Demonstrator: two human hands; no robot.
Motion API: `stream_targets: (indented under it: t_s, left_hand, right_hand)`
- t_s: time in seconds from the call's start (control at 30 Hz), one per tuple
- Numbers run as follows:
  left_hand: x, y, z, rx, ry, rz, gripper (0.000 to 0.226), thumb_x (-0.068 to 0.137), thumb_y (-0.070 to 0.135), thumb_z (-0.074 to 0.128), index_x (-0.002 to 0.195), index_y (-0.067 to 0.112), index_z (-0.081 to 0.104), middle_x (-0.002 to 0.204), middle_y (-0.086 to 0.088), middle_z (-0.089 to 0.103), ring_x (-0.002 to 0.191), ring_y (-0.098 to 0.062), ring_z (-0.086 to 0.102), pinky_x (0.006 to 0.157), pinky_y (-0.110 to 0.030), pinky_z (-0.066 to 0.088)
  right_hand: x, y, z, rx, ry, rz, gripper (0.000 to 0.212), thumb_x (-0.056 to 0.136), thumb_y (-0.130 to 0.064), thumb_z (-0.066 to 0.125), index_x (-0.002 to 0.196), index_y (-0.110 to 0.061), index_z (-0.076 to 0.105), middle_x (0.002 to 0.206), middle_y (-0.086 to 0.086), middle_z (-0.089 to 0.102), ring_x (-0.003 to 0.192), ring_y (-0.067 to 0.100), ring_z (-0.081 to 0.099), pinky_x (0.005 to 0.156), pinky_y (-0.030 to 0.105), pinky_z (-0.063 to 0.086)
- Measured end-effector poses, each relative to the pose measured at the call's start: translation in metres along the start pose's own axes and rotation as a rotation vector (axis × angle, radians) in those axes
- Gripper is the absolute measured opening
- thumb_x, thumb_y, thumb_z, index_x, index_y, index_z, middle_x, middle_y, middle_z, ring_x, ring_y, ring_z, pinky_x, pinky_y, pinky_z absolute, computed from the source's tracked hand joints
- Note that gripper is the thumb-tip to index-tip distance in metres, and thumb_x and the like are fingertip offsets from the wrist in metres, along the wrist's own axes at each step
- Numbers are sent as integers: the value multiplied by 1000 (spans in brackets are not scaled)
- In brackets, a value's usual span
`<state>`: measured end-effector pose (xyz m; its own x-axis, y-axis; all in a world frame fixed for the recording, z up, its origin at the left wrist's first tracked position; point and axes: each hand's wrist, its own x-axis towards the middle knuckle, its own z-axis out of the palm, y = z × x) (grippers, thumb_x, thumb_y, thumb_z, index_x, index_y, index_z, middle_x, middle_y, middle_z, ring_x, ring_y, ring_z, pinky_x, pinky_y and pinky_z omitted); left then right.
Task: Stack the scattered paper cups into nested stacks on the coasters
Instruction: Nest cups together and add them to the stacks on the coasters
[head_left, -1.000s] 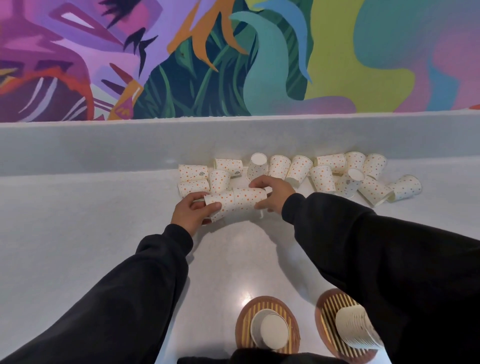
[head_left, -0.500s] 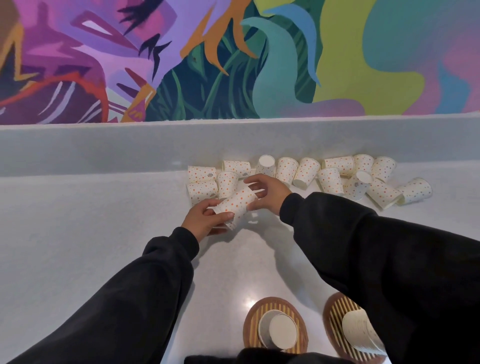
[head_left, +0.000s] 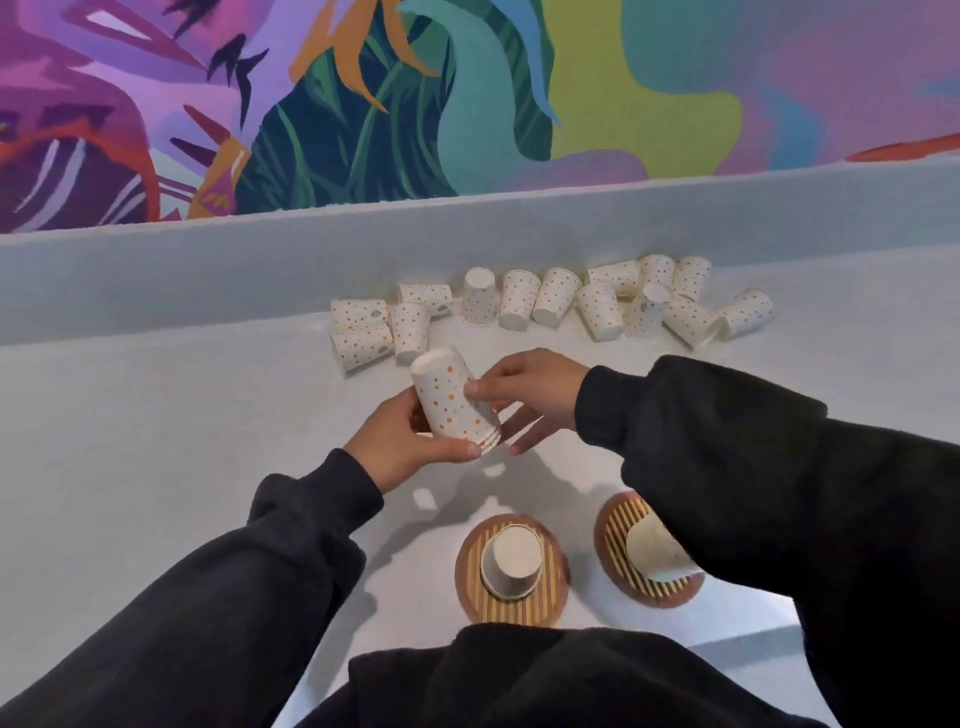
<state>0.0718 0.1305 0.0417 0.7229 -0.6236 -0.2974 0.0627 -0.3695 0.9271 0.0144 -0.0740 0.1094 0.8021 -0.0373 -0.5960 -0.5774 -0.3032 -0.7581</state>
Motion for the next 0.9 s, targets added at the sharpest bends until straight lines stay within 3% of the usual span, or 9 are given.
stream_targets:
  t_s: [0.2,0.3,0.43,0.57,0.73,0.9]
  left_hand:
    - [-53,-9,44,236,23,-12,76,57,50,97,123,37,59,110,16,70,98,-5,65,78,-24,54]
    - [-71,-25,63,269,60,-9,80,54,53,97,122,36,59,109,18,69,98,-2,63,79,-21,51]
    - [-85,-40,85,323,66,62,77,59,50,96,122,45,53,111,26,64,104,10,57,77,-10,44]
    - [-83,-56,95,371,65,62,82,60,54,94,128,41,52,119,20,63,107,0,58,80,-8,41]
    - [-75,-71,109,392,61,68,76,61,46,96,116,56,44,113,30,56,103,8,54,84,-11,41]
    - [-70,-87,124,429,48,21,83,63,44,95,131,41,46,118,16,58,107,-5,54,87,-14,42]
  right_hand:
    - [-45,56,10,-2,31,-54,37,88,-37,78,117,-15,68,109,7,75,98,25,74,92,43,61]
    - [-55,86,18,27,6,-115,33,84,-21,82,114,-18,69,103,3,79,99,19,74,92,38,61]
    - [-57,129,36,36,58,-138,48,70,0,86,108,-25,72,104,-2,78,99,16,73,91,42,61]
    - [-49,159,50,-18,128,-171,53,70,1,85,110,-31,69,108,-10,74,102,8,70,92,35,61]
    - [-44,183,62,-2,166,-151,56,73,-6,86,115,-36,65,114,-16,70,108,7,66,94,32,59]
    - [-42,205,72,47,198,-111,58,75,-4,84,119,-36,63,117,-16,69,112,6,64,101,35,56]
